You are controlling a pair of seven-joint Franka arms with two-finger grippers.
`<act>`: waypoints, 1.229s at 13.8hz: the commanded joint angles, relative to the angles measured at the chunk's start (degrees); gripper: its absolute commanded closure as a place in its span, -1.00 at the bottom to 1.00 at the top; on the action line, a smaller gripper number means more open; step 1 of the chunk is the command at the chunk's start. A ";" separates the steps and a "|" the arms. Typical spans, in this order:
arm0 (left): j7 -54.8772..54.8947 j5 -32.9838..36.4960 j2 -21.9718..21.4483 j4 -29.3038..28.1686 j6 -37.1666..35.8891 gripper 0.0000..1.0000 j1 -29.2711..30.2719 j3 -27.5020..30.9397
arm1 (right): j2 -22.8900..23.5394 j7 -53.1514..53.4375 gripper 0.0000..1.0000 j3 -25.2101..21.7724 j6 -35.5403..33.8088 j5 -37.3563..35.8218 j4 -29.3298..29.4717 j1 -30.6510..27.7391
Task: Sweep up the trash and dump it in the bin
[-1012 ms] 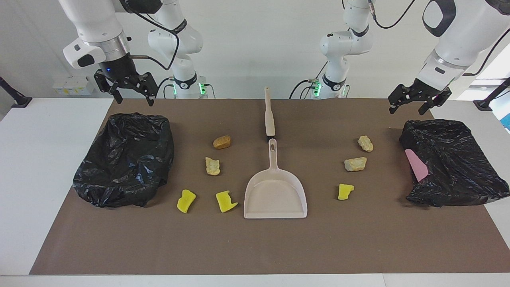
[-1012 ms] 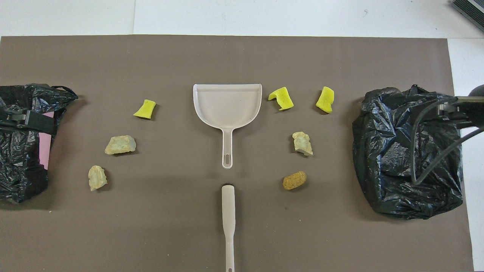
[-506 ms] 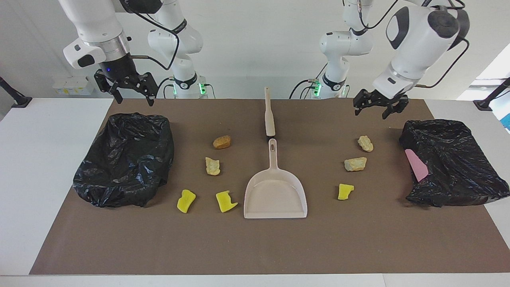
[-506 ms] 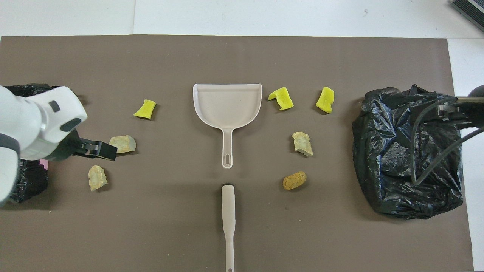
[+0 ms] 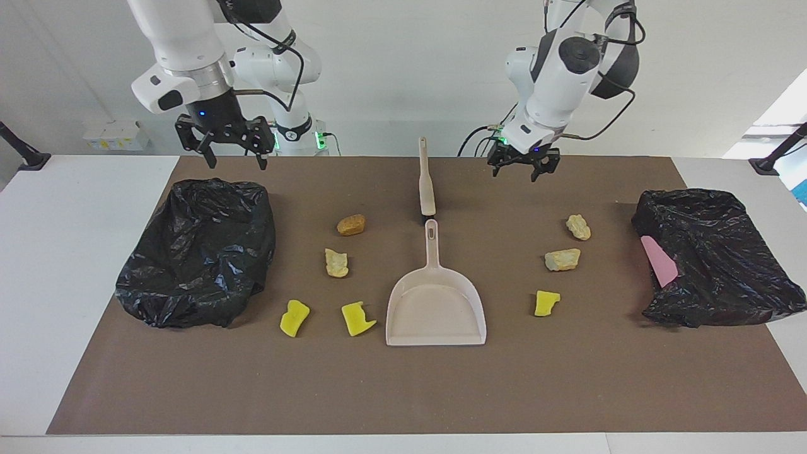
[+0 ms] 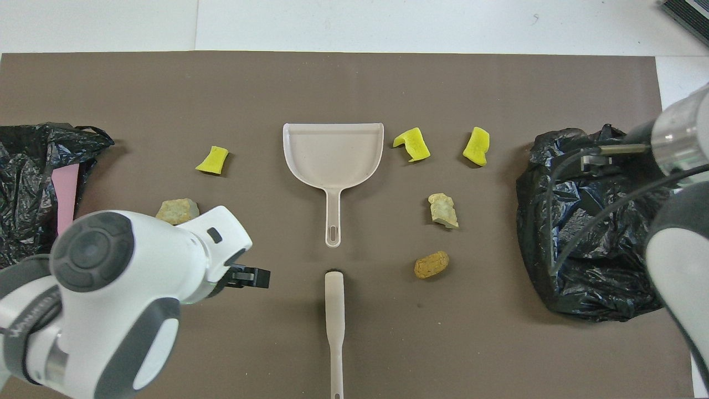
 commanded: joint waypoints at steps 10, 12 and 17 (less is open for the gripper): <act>-24.79 -0.25 5.25 -18.86 28.57 -1.00 -29.33 1.07 | 21.54 19.97 -1.00 0.12 11.47 -1.82 11.59 20.13; -26.28 -0.25 5.17 -21.05 29.88 -1.00 -31.09 1.07 | 23.47 20.59 -1.00 0.12 13.85 -2.78 10.80 23.28; -28.92 -0.25 4.55 -20.71 28.93 -0.93 -31.36 0.90 | 28.76 24.81 -1.00 0.21 20.26 -5.34 9.58 27.79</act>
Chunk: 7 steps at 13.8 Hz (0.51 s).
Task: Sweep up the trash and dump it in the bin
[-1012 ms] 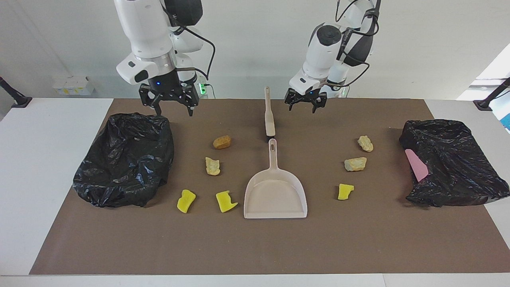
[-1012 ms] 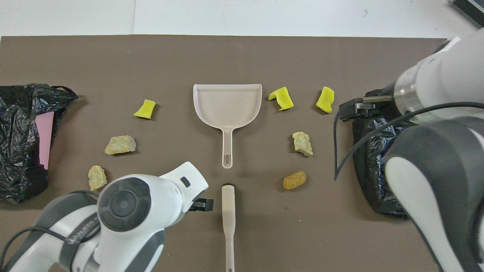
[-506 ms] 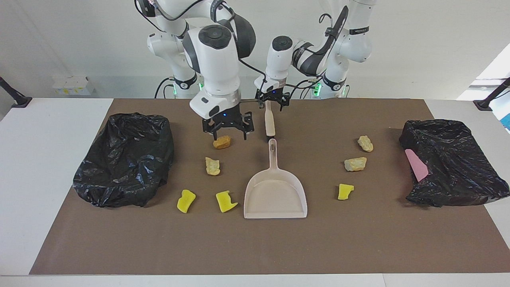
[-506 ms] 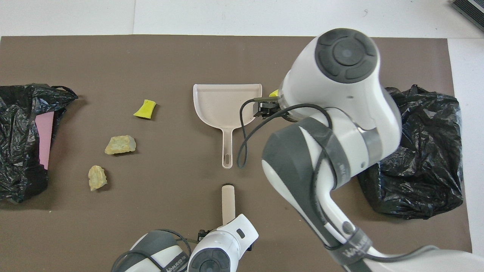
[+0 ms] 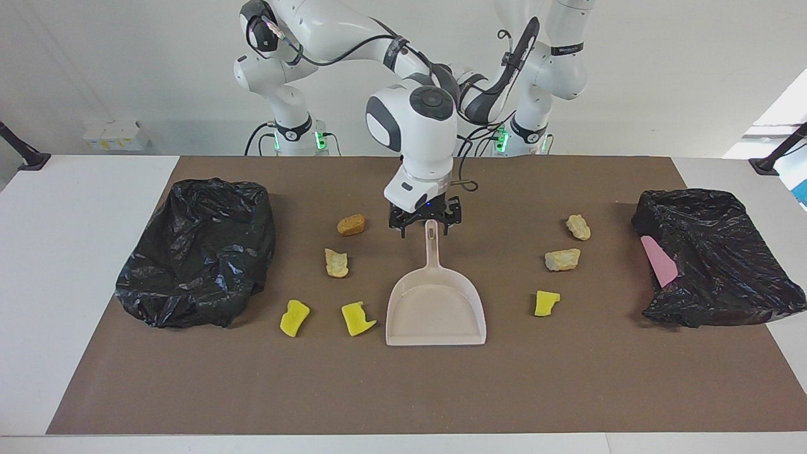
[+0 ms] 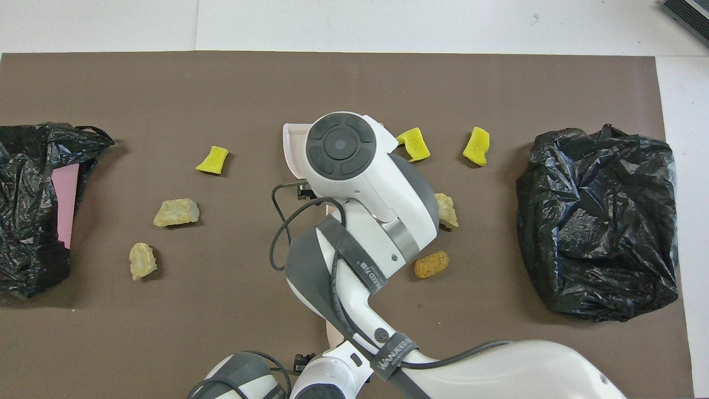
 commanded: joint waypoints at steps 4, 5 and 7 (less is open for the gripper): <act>-3.46 -0.24 -2.24 -0.63 -0.76 -0.59 -1.47 0.62 | 1.27 2.20 -1.00 0.10 7.20 -0.51 -5.69 -0.12; -3.46 -0.24 -2.32 -0.62 -0.94 -0.51 -1.47 0.62 | 1.27 2.11 -1.00 0.10 7.38 -0.51 -6.22 -0.29; -3.46 -0.24 -3.38 -0.62 -1.99 -0.38 -1.38 0.62 | 1.36 1.94 -1.00 0.10 7.56 -0.51 -7.97 -0.21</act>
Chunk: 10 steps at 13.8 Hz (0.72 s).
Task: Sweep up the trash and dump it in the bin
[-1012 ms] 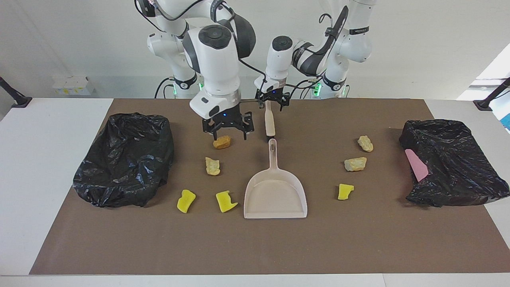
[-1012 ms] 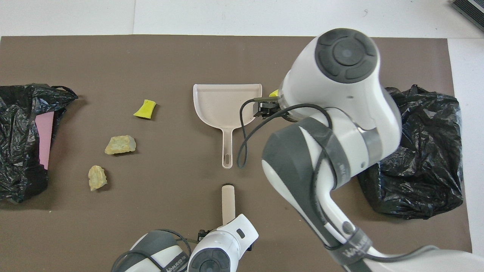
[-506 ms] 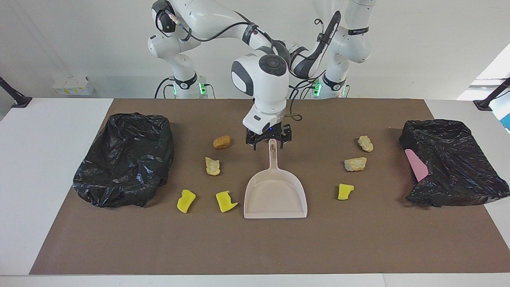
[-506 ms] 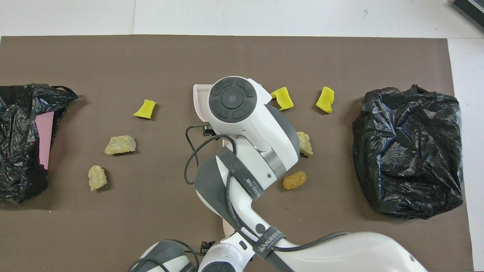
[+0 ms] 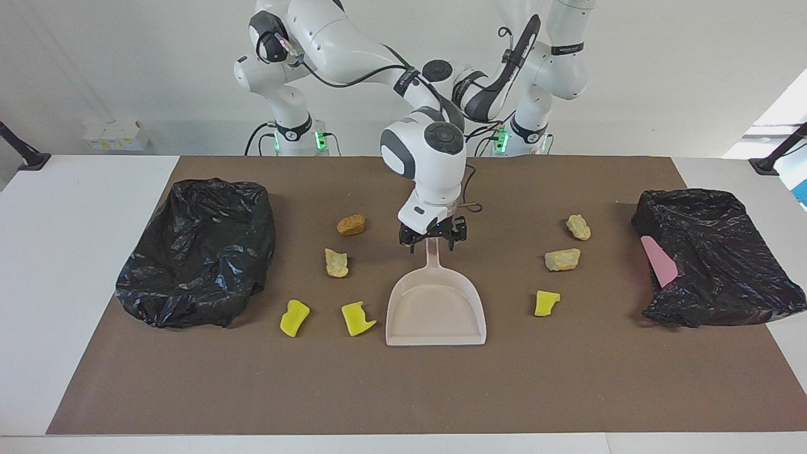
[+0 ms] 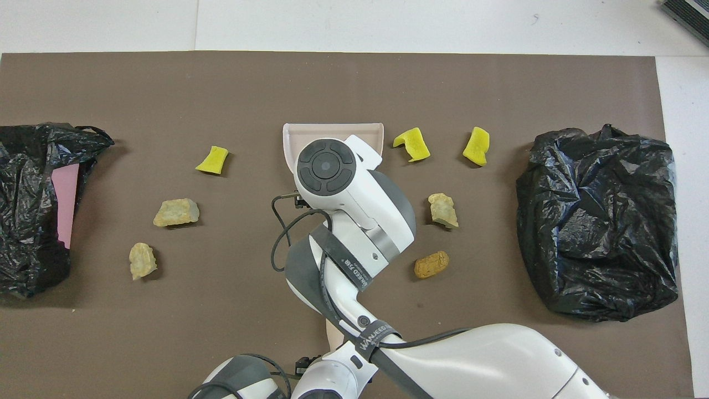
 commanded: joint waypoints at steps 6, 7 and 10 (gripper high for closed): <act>-1.01 -0.15 -2.87 -0.22 -3.62 1.00 -0.92 0.66 | -1.82 1.57 -0.74 0.93 3.00 0.38 -5.91 -0.08; -1.01 -0.06 -2.87 -0.22 -4.06 1.00 -0.92 0.66 | -1.82 1.48 -0.66 0.93 3.09 0.91 -5.73 0.01; -0.92 -0.06 -4.27 -0.22 -5.89 1.00 0.13 0.75 | -1.65 1.57 -0.06 0.93 3.26 0.82 -5.21 0.01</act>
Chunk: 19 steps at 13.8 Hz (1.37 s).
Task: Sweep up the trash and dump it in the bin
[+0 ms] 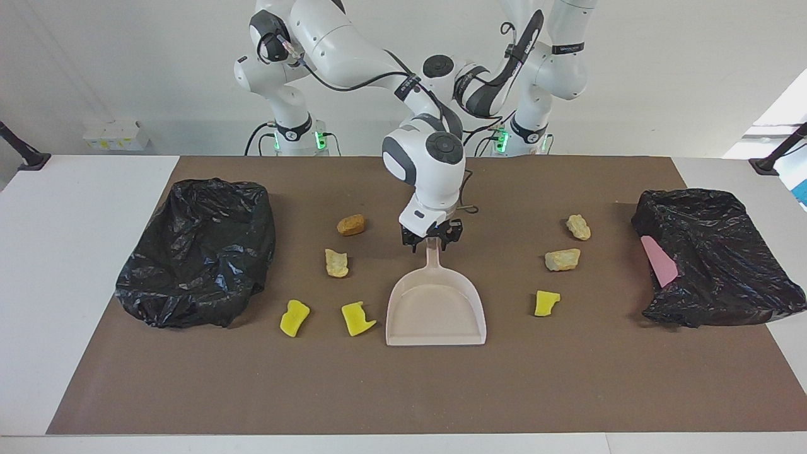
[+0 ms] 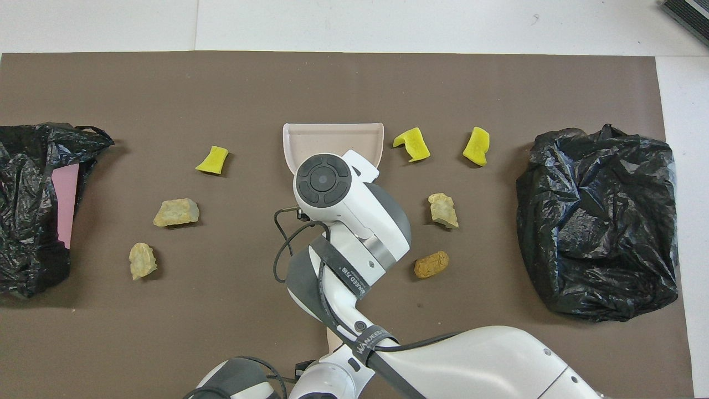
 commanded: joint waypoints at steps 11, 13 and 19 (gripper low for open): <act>0.13 2.05 -6.99 0.22 -14.49 1.00 13.38 0.69 | -1.47 0.99 1.00 0.36 2.04 0.47 -1.09 -0.04; -0.22 3.18 -7.26 0.93 -16.51 1.00 16.81 0.61 | -2.70 -1.19 1.00 0.27 1.96 -0.32 -1.09 -0.39; -4.87 8.46 -7.52 2.77 -23.45 1.00 26.21 0.69 | -7.01 -25.33 1.00 0.19 0.20 0.38 -1.18 -3.29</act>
